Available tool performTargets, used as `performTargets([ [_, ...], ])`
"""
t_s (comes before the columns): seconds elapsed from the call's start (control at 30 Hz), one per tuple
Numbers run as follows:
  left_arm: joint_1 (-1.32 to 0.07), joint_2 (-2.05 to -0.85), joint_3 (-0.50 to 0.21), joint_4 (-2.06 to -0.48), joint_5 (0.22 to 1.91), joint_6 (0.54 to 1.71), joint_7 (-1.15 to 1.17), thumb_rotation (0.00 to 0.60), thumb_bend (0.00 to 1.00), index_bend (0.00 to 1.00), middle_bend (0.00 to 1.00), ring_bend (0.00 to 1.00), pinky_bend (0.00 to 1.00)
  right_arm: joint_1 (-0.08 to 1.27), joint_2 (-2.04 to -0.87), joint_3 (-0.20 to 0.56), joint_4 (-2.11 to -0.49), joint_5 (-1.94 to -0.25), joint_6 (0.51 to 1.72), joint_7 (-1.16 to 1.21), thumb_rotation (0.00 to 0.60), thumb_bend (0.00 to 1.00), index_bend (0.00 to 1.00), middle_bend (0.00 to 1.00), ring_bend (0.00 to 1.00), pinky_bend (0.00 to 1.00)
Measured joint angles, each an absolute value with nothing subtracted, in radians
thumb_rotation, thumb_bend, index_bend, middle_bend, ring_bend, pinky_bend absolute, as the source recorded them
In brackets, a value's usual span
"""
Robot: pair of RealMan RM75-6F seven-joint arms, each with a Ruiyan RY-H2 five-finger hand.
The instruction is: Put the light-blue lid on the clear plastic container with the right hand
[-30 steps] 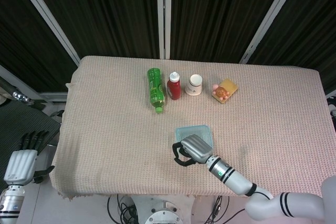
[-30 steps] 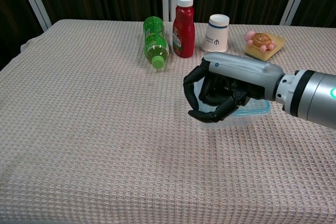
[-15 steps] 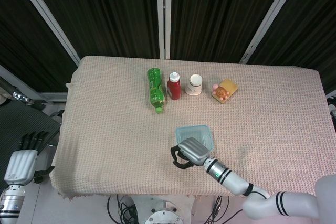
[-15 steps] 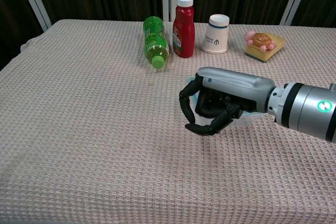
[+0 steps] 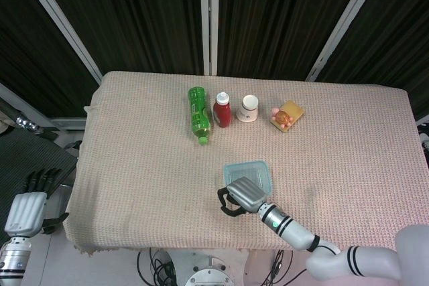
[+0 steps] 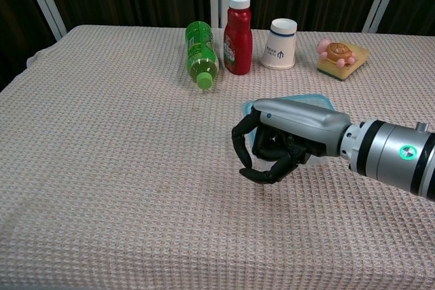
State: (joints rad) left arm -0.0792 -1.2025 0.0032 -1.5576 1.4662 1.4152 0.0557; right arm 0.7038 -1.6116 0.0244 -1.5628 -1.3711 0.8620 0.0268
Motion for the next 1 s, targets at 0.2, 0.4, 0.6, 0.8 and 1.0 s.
performTargets([
  [0.2, -0.079, -1.202, 0.002, -1.556, 1.466, 1.417, 0.054, 0.6, 0.0, 0.09, 0.07, 0.0, 0.0, 0.694, -1.608, 0.033, -1.573, -1.398, 0.896, 0.049, 0.6, 0.67, 1.0, 0.95, 0.85, 0.96],
  [0.4, -0.08, -1.199, 0.0, -1.559, 1.469, 1.419, 0.056, 0.6, 0.0, 0.09, 0.07, 0.0, 0.0, 0.688, -1.569, 0.066, -1.596, -1.417, 0.933, 0.081, 0.6, 0.67, 1.0, 0.95, 0.85, 0.96],
  [0.6, -0.079, -1.199, 0.001, -1.562, 1.468, 1.419, 0.057, 0.6, 0.0, 0.09, 0.07, 0.0, 0.0, 0.688, -1.562, 0.103, -1.575, -1.381, 0.942, 0.09, 0.6, 0.67, 1.0, 0.95, 0.85, 0.96],
  [0.8, -0.08, -1.199, 0.002, -1.56, 1.466, 1.414, 0.055, 0.6, 0.0, 0.09, 0.07, 0.0, 0.0, 0.686, -1.566, 0.118, -1.521, -1.329, 0.923, 0.101, 0.6, 0.67, 1.0, 0.95, 0.85, 0.96],
  [1.0, -0.082, -1.201, 0.001, -1.557, 1.465, 1.41, 0.054, 0.6, 0.0, 0.09, 0.07, 0.0, 0.0, 0.683, -1.586, 0.12, -1.469, -1.305, 0.902, 0.109, 0.6, 0.67, 1.0, 0.95, 0.85, 0.96],
])
